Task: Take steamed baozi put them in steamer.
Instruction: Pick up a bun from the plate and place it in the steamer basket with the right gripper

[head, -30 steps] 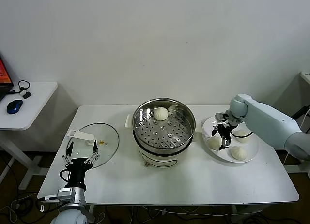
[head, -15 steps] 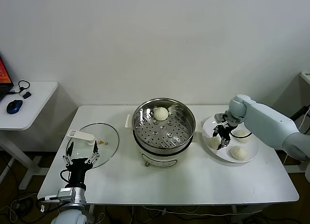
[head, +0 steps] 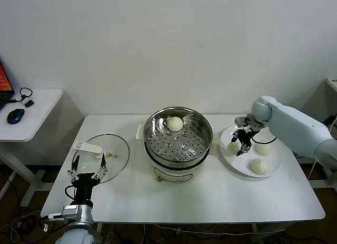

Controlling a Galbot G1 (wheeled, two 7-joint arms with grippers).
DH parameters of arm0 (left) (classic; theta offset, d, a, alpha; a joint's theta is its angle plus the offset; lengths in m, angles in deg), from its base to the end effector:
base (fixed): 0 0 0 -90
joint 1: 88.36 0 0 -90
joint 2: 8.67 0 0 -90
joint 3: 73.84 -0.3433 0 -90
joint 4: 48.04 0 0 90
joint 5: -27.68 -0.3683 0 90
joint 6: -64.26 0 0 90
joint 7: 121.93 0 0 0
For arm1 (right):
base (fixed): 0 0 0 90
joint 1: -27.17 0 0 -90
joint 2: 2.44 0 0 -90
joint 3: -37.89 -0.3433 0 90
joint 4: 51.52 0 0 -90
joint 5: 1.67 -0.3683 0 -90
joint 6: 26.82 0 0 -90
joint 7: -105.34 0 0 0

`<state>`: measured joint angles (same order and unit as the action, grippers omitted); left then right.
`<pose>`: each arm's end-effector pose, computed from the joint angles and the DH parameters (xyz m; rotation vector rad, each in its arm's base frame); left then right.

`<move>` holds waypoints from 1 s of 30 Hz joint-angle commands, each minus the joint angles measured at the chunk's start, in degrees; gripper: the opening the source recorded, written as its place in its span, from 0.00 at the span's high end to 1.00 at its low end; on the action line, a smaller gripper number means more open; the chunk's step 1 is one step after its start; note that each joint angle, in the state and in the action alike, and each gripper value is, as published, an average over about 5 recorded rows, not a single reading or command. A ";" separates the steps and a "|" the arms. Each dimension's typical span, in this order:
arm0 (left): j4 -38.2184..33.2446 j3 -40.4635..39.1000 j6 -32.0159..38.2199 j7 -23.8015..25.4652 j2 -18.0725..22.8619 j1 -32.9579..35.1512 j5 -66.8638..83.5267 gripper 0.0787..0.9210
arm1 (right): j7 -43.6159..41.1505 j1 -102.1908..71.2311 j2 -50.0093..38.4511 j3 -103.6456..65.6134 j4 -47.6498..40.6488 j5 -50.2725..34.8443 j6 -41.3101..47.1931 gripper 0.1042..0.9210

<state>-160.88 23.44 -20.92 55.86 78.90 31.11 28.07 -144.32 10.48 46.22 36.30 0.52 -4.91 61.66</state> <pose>0.1955 0.0515 -0.3383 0.2031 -3.1050 -0.1427 0.5958 -0.1585 -0.1702 1.4082 -1.2825 1.3325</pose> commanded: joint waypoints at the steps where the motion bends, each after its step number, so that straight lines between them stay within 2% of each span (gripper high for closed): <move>1: 0.31 -0.40 0.15 -0.06 0.10 -0.07 -0.17 0.12 | -0.10 17.14 -2.67 10.83 8.69 -10.61 1.34 0.36; 8: 0.29 -0.93 0.13 -0.14 0.26 -0.27 -0.48 0.12 | -0.46 29.52 -1.78 18.96 12.45 -20.14 2.66 0.36; 15: 0.08 -1.09 0.04 -0.20 0.29 -0.40 -0.73 0.12 | -0.01 35.87 2.97 23.54 14.49 -29.52 6.14 0.36; 24: -0.13 -1.26 0.08 -0.29 0.53 -0.44 -0.89 0.12 | 2.40 31.90 9.38 22.81 16.71 -32.19 11.47 0.36; 30: -0.35 -1.38 0.04 -0.32 0.84 -0.65 -1.48 0.12 | 3.99 25.89 14.51 20.93 14.05 -31.71 13.93 0.36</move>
<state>-161.06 22.13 -20.85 55.55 79.62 30.58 26.97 -141.79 39.09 54.06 56.27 14.92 -32.92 71.72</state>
